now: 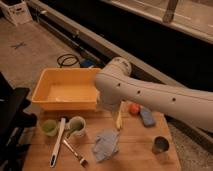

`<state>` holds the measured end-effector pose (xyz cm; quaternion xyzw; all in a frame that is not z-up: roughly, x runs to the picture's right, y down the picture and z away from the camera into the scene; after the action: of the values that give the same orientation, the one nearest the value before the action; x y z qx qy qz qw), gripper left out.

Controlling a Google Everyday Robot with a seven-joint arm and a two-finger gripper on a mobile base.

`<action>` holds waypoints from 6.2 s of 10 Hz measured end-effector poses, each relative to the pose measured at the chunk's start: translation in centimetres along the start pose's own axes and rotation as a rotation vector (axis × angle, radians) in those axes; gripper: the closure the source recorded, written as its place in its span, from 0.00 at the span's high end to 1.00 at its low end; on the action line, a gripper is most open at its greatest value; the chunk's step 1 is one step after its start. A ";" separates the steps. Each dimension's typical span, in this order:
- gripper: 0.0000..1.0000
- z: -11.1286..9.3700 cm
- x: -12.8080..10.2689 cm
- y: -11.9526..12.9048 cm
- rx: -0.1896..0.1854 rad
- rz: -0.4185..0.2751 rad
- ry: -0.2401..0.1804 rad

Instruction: Wipe tray with towel

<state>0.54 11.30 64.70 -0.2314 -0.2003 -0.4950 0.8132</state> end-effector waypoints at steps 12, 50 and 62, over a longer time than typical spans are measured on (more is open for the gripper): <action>0.63 10.5 -7.1 2.4 -0.024 0.007 -0.257; 0.00 2.5 9.1 -3.3 0.026 0.112 0.002; 0.00 -2.6 15.5 -24.6 0.268 -0.149 0.072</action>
<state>-14.66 -11.12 75.56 -0.0875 -0.2519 -0.5306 0.8046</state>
